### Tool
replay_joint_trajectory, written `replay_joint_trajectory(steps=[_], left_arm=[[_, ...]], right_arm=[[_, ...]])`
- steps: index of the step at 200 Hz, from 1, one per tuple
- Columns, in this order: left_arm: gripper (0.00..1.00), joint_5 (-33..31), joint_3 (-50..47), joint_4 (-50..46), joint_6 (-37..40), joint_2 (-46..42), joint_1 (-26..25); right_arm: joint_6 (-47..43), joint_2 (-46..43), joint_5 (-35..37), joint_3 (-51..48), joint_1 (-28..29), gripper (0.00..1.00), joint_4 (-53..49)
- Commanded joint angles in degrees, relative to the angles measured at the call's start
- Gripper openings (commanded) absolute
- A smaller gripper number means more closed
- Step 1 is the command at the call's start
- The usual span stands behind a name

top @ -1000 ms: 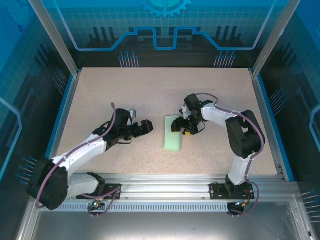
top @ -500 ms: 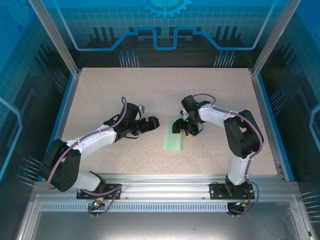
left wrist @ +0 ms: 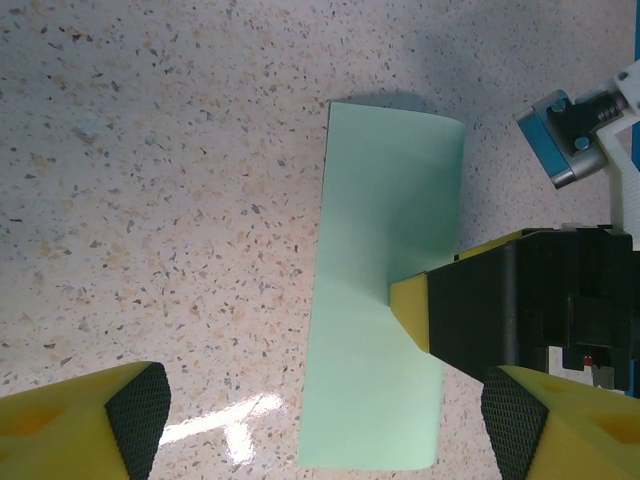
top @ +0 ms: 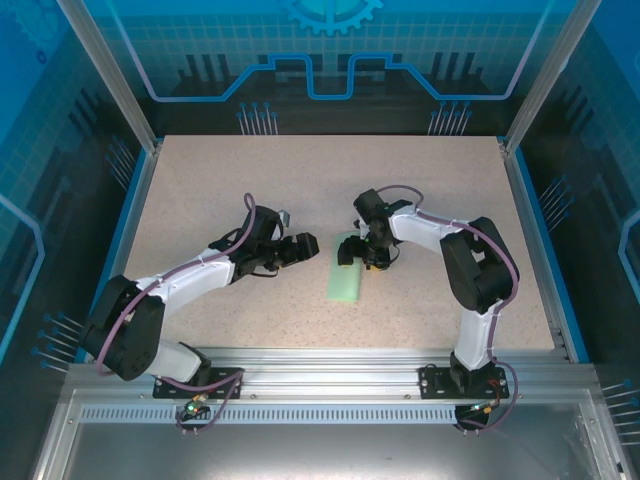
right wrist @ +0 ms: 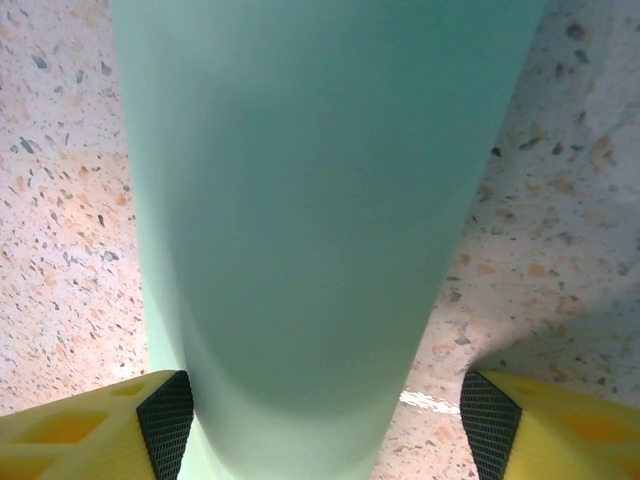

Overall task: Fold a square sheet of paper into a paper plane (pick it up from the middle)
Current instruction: Fold the square sheet of paper in half at the center of the table.

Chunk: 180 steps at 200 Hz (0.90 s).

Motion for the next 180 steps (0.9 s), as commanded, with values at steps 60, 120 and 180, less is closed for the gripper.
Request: replay_joint_trajectory(steps=[60, 120, 180], left_arm=[[0.85, 1.96, 0.15, 1.64, 0.87, 0.07, -0.37], [0.83, 1.96, 0.09, 1.66, 0.92, 0.27, -0.37], [0.82, 2.01, 0.13, 1.61, 0.9, 0.46, -0.39]], right_arm=[[-0.4, -0.02, -0.59, -2.06, -1.31, 0.76, -0.55], [-0.13, 1.14, 2.96, -1.53, -0.97, 0.73, -2.77], [-1.54, 2.87, 2.33, -0.32, -0.89, 0.73, -3.35]])
